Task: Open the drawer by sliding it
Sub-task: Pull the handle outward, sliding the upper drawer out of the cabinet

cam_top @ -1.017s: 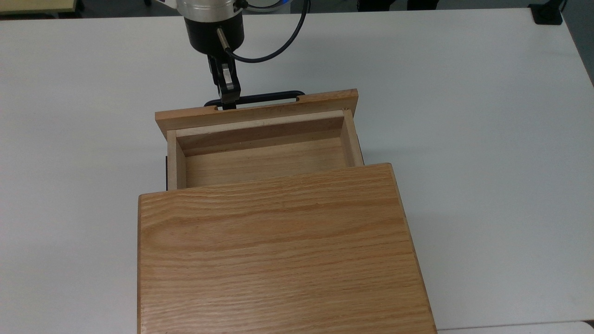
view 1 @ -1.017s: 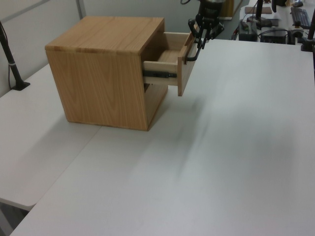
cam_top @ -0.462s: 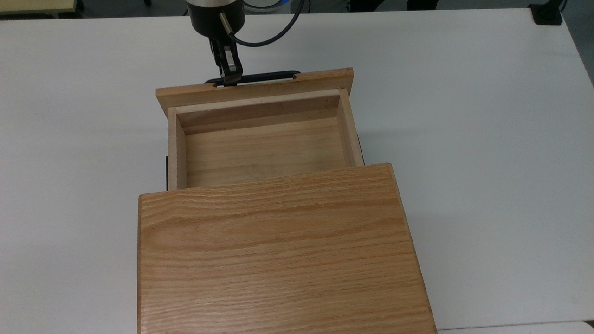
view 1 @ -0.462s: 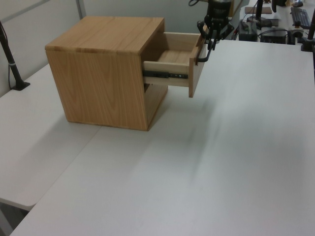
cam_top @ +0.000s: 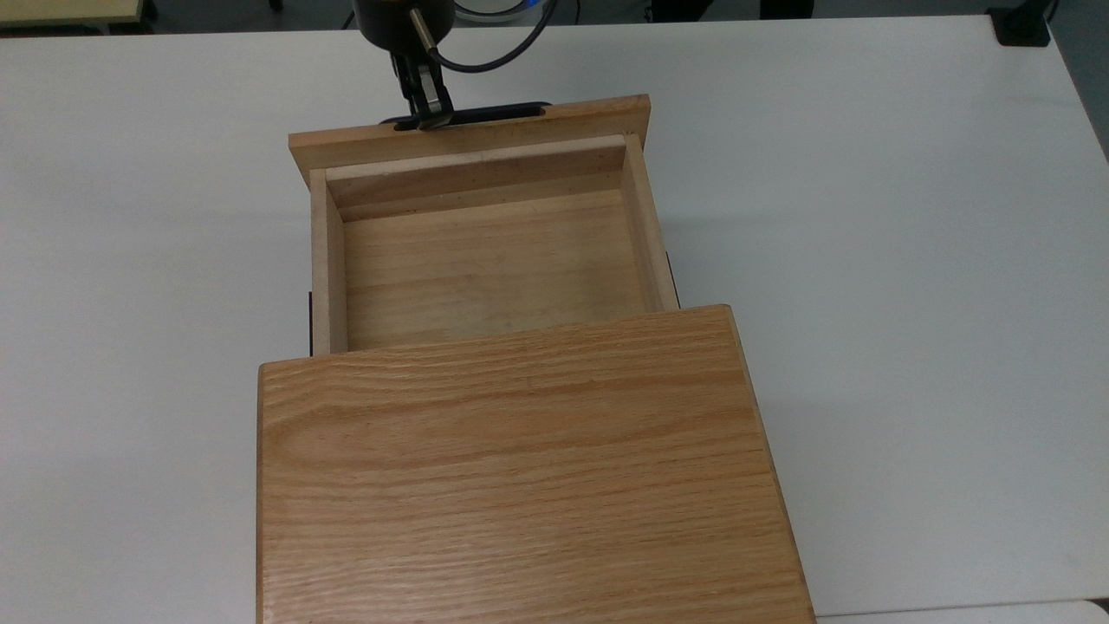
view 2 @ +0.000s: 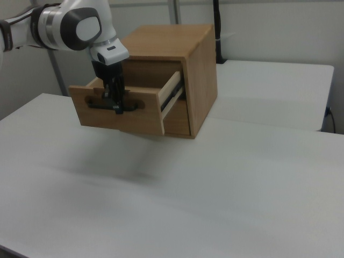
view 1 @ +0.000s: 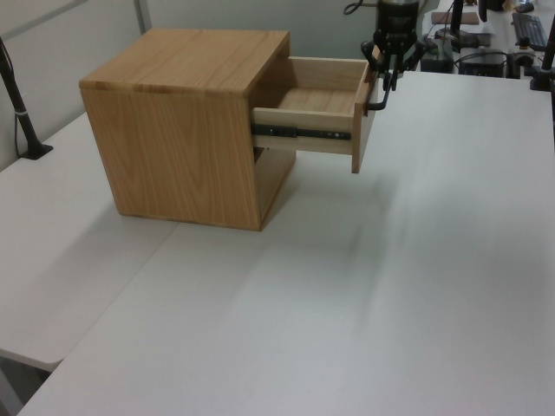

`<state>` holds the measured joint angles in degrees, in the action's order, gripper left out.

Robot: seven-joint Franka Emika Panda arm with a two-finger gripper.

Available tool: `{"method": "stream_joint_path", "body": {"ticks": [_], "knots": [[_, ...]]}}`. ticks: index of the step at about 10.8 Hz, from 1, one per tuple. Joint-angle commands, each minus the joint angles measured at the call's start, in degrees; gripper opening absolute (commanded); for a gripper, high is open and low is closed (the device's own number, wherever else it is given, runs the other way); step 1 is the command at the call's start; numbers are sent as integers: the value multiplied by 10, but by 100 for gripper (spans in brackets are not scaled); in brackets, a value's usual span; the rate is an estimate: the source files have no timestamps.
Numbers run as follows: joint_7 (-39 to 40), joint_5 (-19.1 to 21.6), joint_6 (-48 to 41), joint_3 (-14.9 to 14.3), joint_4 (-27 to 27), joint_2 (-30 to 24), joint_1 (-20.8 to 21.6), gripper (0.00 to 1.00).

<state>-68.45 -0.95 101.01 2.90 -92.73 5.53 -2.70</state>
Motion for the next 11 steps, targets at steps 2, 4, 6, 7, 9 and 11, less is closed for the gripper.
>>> {"method": "stream_joint_path", "body": {"ticks": [2, 4, 6, 7, 9, 11], "knots": [[44, 6, -34, 6, -39, -33, -5, 6], [44, 6, -35, 6, -43, -36, -6, 37], [47, 6, -35, 6, -40, -36, -4, 100], [52, 6, -36, 6, -39, -37, -3, 100], [51, 8, -43, 7, -36, -38, 1, 100], [48, 14, -40, 8, -25, -48, -2, 100]]}}
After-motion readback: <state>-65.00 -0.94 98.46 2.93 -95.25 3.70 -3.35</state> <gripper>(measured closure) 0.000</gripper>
